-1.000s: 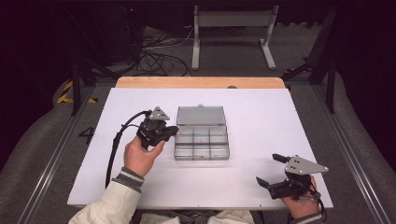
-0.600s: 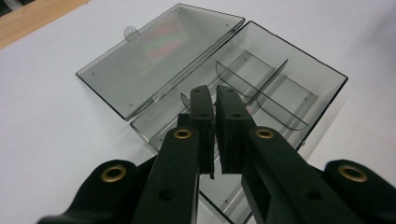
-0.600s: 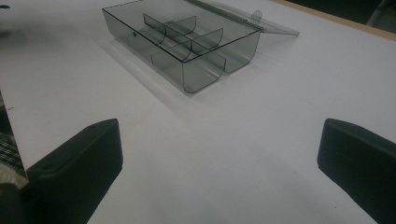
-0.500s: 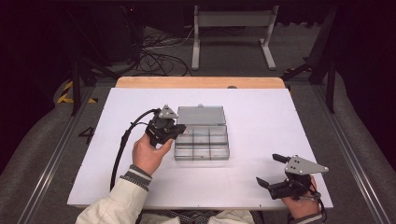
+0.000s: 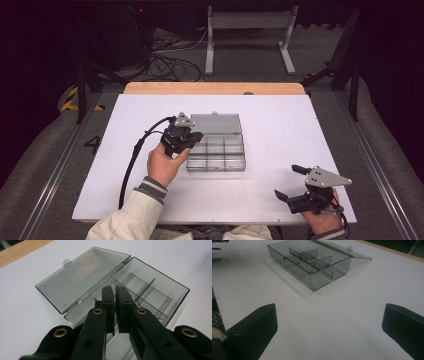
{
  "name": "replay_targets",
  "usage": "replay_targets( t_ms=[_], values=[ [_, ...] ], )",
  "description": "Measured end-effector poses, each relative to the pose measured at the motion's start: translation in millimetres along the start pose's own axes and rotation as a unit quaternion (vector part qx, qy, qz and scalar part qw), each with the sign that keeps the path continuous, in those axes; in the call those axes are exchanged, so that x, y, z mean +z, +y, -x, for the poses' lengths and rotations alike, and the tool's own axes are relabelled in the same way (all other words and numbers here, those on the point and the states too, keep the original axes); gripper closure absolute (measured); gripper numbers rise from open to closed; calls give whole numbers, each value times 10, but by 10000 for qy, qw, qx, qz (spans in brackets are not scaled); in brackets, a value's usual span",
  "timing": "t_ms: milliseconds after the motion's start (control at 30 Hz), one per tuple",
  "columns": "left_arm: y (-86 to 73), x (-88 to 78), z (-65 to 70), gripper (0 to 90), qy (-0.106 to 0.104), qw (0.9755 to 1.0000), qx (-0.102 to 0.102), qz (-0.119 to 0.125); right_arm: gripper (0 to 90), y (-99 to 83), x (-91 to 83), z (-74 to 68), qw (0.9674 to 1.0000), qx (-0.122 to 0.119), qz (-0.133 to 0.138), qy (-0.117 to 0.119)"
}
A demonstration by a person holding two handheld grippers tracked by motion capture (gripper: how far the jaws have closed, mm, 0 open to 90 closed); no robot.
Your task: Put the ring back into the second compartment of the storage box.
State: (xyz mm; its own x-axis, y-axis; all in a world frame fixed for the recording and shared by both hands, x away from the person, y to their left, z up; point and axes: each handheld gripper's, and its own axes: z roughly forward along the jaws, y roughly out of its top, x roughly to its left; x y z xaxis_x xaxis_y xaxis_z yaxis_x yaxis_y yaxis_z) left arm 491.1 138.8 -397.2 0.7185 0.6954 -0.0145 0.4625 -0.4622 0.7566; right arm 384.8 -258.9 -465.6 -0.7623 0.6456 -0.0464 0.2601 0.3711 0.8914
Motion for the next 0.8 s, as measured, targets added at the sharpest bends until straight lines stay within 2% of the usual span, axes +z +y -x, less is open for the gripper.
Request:
replay_targets(
  t_ms=[133, 300, 400, 800],
  values=[
    [-5, 81, 0, 863, -24, 10000, -4, -14, 8, -1, -2, 0, 10000, 2, 13, 5],
    [-20, 188, -40, 863, -331, 9990, -289, 91, 8, -1, -4, 0, 10000, -3, 12, 8],
    [-31, 247, -51, 862, -368, 9988, -322, 95, 8, -1, -7, 0, 10000, 3, 22, 11],
    [-102, 453, -65, 862, -220, 9989, -413, 94, 8, -2, -1, 2, 10000, 8, 7, 17]
  ],
)
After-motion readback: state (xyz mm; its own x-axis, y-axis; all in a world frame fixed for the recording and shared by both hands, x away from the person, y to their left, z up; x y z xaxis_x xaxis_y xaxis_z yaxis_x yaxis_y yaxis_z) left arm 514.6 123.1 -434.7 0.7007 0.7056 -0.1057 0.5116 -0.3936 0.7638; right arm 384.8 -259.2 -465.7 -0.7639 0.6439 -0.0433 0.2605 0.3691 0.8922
